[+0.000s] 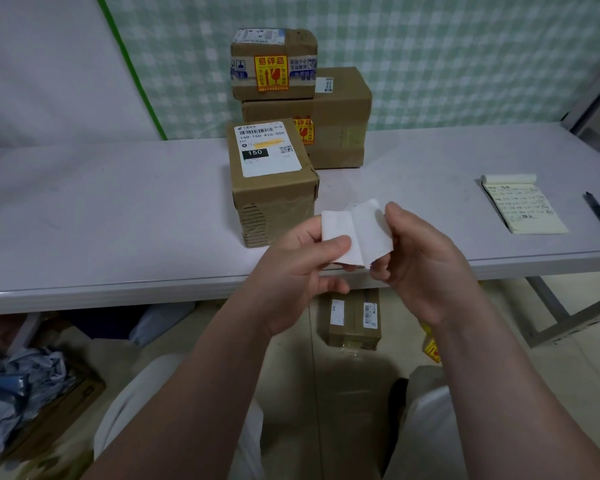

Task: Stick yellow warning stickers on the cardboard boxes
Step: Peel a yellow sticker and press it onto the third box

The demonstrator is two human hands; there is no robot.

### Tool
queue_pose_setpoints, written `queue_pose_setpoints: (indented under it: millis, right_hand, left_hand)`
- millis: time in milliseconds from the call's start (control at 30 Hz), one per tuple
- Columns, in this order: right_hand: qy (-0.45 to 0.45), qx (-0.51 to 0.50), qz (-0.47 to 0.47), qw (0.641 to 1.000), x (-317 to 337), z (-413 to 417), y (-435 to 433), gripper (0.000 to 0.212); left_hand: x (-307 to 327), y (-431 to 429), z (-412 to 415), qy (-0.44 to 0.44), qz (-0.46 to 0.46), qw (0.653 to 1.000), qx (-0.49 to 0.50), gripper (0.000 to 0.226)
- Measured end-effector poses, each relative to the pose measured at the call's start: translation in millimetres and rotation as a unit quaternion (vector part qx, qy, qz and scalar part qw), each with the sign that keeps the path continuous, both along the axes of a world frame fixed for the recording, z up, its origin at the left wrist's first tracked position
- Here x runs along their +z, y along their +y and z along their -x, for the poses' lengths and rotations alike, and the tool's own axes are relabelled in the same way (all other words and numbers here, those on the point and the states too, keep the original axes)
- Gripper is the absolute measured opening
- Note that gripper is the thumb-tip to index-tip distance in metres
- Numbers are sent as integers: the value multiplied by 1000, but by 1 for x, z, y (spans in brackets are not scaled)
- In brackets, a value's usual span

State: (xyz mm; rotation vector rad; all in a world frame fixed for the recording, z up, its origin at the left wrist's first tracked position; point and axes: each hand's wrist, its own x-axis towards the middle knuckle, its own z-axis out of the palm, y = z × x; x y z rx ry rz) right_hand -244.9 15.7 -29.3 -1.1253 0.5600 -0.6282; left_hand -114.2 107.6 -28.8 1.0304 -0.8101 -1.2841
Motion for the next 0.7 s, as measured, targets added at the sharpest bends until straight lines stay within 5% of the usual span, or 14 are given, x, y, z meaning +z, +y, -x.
queue_pose_setpoints:
  millis: [200,367,700]
  right_hand:
    - [139,-26,210,967,8,4,-3,48]
    - [169,-58,257,950,5,1,1,13]
    - [201,-99,293,929,3,-1,8,7]
  left_hand:
    - [2,3,-5,-202,-3,979,28,19]
    - [2,3,-4,-273,15,961,46,23]
    - [5,1,-10,-361,25,930,63,32]
